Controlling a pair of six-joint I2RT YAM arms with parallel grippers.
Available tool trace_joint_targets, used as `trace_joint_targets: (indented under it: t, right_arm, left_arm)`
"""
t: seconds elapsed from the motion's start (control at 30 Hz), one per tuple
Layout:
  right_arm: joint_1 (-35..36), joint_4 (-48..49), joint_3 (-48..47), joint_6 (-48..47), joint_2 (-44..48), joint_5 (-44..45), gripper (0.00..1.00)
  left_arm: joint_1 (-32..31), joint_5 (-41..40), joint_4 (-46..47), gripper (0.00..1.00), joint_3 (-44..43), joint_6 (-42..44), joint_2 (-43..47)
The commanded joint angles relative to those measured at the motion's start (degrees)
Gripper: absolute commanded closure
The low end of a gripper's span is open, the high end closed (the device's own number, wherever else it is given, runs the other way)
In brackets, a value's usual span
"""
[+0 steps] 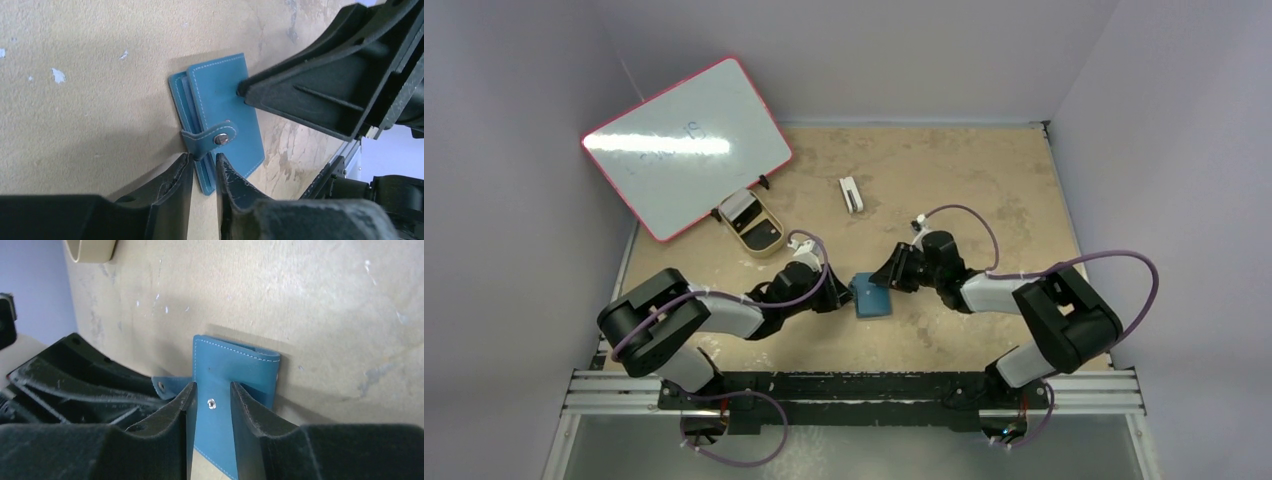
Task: Put the credit cards into the card holder
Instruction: Close the card holder at the center of the board.
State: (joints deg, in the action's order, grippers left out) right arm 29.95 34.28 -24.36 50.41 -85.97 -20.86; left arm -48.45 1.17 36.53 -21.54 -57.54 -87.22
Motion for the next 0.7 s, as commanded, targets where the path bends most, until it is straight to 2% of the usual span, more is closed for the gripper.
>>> trace_joint_targets:
  t: [0.0, 0.13, 0.33, 0.5, 0.67]
  right_arm:
    - [2.90, -13.87, -5.54, -7.82, -3.06, 9.62, 0.67]
    - [4.60, -17.54, -7.15, -9.27, -3.92, 12.75, 0.71]
    - [5.13, -18.39, -7.44, -8.60, -3.47, 13.56, 0.72]
    - [5.67, -21.07, -8.29, -8.49, -1.38, 14.50, 0.72]
    - [7.02, -26.30, -10.05, -8.64, 2.59, 16.34, 0.71]
  left_arm:
    - [-0.25, 1.49, 4.19, 0.75, 1.52, -2.86, 3.18]
    - [-0.20, 0.97, 0.73, 0.70, 1.54, -2.99, 7.29]
    - [-0.10, -4.10, -10.74, 0.70, -0.99, -0.22, 12.90]
    - [-0.11, -4.52, -17.09, 0.76, -3.38, 2.35, 13.26]
    - [-0.11, -3.42, -15.77, 0.78, -2.93, 2.61, 11.75]
